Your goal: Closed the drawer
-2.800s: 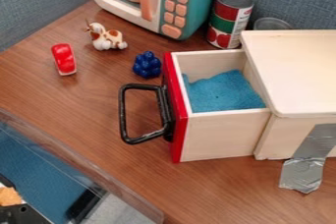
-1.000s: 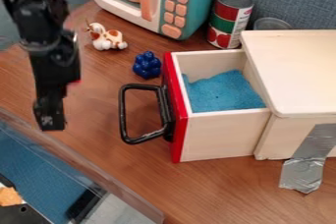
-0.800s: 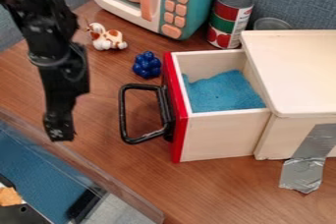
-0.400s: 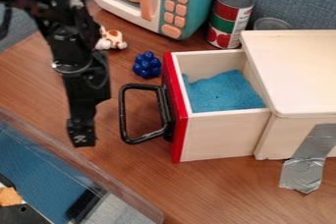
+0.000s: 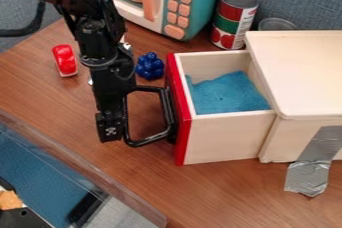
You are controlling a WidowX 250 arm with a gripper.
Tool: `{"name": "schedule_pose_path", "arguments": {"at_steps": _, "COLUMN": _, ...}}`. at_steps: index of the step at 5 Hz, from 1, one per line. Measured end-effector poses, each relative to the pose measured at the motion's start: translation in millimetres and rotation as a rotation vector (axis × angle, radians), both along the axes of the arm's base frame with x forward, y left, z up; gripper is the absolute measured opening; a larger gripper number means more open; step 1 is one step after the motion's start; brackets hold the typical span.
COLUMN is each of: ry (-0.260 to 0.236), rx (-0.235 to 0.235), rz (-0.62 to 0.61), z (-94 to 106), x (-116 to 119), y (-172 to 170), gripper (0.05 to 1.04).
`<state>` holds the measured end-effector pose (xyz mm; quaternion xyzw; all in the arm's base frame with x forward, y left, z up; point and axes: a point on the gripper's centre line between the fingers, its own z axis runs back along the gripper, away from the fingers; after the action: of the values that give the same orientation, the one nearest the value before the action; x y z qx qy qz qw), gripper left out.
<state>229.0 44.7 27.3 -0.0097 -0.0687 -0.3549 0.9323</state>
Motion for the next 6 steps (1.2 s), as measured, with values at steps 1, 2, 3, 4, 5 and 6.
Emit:
{"name": "schedule_pose_path", "arguments": {"at_steps": 1, "ry": -0.012, "rx": 0.002, "rz": 0.013, "z": -3.9, "x": 17, "y": -8, "gripper": 1.0}}
{"name": "schedule_pose_path", "arguments": {"at_steps": 2, "ry": -0.015, "rx": 0.005, "rz": 0.029, "z": -10.4, "x": 30, "y": -19, "gripper": 1.0}}
{"name": "schedule_pose_path", "arguments": {"at_steps": 3, "ry": -0.05, "rx": -0.012, "rz": 0.015, "z": -1.5, "x": 46, "y": -38, "gripper": 1.0}}
{"name": "schedule_pose_path", "arguments": {"at_steps": 4, "ry": -0.074, "rx": -0.043, "rz": 0.04, "z": 7.1, "x": 61, "y": -44, "gripper": 1.0}}
{"name": "schedule_pose_path", "arguments": {"at_steps": 5, "ry": -0.095, "rx": -0.078, "rz": 0.062, "z": 16.6, "x": 75, "y": -48, "gripper": 1.0}}
{"name": "schedule_pose_path", "arguments": {"at_steps": 6, "ry": -0.098, "rx": -0.098, "rz": 0.075, "z": 19.7, "x": 87, "y": -53, "gripper": 1.0}}
